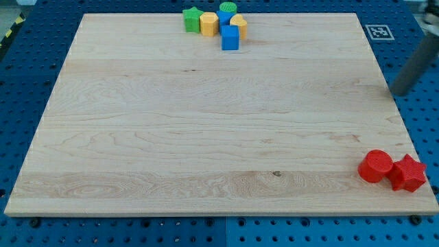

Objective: Move your arm to the top left of the board

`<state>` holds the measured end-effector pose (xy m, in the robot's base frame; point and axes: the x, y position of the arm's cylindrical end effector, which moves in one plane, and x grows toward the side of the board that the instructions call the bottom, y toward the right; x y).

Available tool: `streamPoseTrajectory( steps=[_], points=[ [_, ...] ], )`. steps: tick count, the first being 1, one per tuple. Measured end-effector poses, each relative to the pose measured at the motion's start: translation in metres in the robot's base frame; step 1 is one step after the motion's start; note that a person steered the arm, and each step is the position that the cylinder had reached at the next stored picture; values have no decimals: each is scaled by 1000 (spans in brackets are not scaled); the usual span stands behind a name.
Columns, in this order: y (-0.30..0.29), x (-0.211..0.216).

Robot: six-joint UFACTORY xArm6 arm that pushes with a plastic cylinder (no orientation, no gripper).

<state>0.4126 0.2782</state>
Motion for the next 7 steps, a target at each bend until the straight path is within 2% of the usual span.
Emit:
streamPoseTrajectory(
  steps=[2, 3, 4, 5, 6, 7],
  points=[
    [-223, -6],
    [-335, -34],
    [-439, -87],
    [-482, -221],
    [-476, -221],
    [-444, -220]
  ],
)
